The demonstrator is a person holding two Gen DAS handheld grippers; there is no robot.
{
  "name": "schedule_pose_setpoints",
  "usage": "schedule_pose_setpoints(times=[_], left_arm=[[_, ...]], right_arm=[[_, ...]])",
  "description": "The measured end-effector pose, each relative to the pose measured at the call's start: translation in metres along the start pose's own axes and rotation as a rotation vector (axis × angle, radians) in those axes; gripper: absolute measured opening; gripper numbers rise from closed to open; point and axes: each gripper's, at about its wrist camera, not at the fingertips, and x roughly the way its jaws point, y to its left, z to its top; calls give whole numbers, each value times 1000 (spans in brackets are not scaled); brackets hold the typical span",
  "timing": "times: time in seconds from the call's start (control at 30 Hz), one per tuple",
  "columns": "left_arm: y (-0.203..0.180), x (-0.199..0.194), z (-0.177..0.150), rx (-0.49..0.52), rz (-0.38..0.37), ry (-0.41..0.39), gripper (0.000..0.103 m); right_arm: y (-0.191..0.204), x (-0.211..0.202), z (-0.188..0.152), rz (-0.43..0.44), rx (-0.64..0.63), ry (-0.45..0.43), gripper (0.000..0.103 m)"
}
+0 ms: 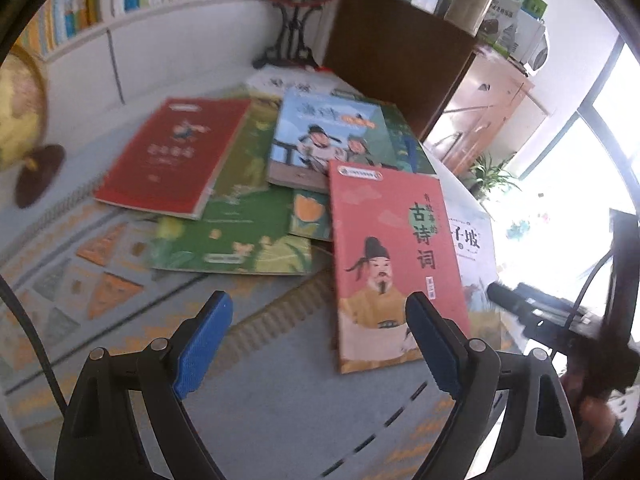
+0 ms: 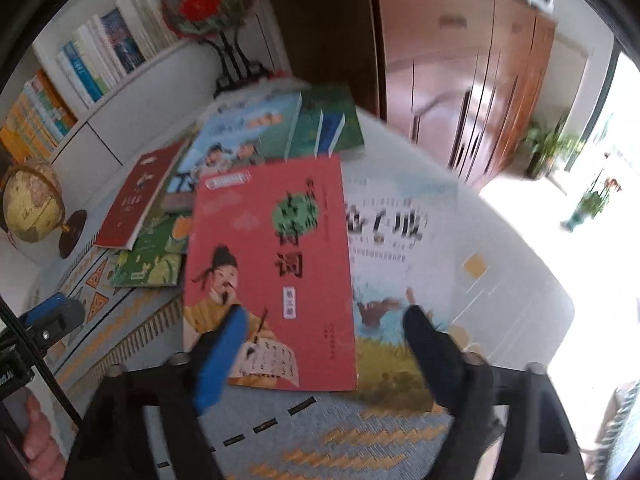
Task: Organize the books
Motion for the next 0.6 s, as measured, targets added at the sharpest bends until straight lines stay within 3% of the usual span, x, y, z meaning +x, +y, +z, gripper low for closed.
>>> schedule_pose_setpoints(times=[0.13,0.33,0.47,0.6], left_arm=[[-8,36,-2,-6,-52,50,87],[-17,69,-9,-31,-85,124,86],[-18,86,-14,-59,-94,173,77],[-15,100,-21,-95,-104,205,58]], right_arm=[[-18,32,-5,52,30,84,66],[-16,52,-2,78,-29,122,49],[-19,63,5,75,-54,138,39],[-20,70,8,71,-86,133,38]])
